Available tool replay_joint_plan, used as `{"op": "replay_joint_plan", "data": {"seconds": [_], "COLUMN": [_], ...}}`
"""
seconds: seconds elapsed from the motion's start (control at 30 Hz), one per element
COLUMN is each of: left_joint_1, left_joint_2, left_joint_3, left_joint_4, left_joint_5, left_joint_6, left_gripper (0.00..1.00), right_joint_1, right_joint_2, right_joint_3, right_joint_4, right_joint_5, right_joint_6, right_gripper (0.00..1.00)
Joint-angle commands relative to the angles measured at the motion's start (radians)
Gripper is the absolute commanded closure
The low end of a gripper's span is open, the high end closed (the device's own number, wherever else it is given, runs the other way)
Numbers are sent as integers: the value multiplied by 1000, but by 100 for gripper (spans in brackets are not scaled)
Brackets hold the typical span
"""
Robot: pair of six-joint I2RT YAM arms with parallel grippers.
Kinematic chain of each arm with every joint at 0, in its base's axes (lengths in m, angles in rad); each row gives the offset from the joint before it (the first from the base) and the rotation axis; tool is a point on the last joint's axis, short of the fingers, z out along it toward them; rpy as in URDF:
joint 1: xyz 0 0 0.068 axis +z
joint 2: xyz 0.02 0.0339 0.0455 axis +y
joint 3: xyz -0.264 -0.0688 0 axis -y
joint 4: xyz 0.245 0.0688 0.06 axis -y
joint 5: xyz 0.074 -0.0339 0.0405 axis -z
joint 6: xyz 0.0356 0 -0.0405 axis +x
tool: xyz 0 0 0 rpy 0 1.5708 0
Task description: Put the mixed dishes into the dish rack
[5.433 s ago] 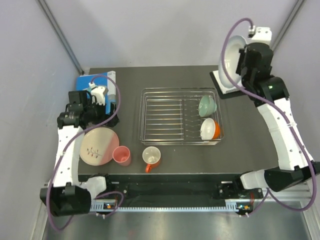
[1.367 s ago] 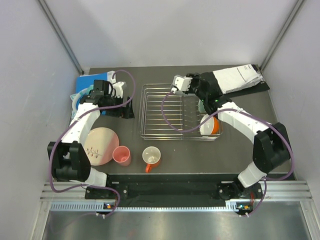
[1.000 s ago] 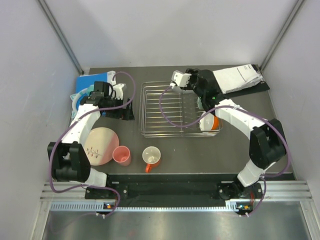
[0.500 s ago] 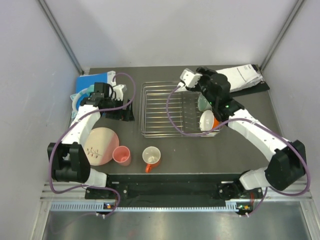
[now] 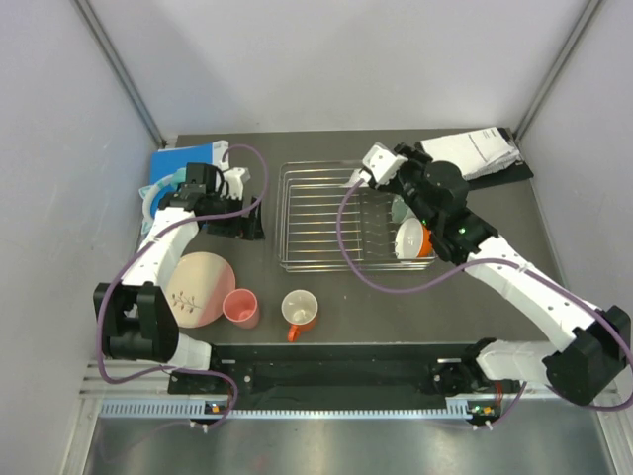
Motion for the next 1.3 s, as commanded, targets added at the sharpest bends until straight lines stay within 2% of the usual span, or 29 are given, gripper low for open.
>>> {"op": "replay_joint_plan", "data": {"seconds": [0.0,0.07,0.1,0.2,0.3,0.43,0.47,0.53,0.57,0.63,0.67,0.87,1.0,1.13,1.27], "left_joint_1": [11,40,51,109,183,341,420,511,603,692,771,993,1011,1011,1011], "left_joint_2": [-63,-105,-122,-217,-310,-373,-382,-389,-386,-370,-343,-257,-241,-258,-248], "left_joint_3": [67,114,130,168,158,101,67,29,-5,-30,-45,-121,-192,-289,-352], "left_joint_4": [-49,-114,-135,-207,-265,-350,-362,-381,-382,-396,-407,-479,-516,-418,-361], "left_joint_5": [-54,-77,-103,-156,-180,-124,-108,-69,-33,4,39,73,51,15,37], "left_joint_6": [36,52,74,151,215,298,315,377,398,456,478,685,817,819,823], "left_gripper": [4,3,3,1,1,1,1,1,1,1,2,5,7,8,9], "right_joint_1": [117,173,183,193,207,272,286,288,289,289,292,322,340,363,375], "right_joint_2": [-83,-91,-88,-44,18,128,153,235,266,381,418,694,879,987,1070], "right_joint_3": [7,51,77,173,200,211,241,289,353,438,520,792,926,999,1048], "right_joint_4": [-16,-57,-99,-261,-312,-260,-252,-248,-252,-298,-312,-363,-384,-381,-384], "right_joint_5": [24,35,34,-17,-118,-155,-208,-265,-297,-373,-405,-502,-591,-634,-660], "right_joint_6": [226,350,482,715,828,897,908,958,972,1000,1011,1066,1123,1167,1201], "right_gripper": [48,47,46,46,46,45,45,45,45,45,45,45,45,43,43]}}
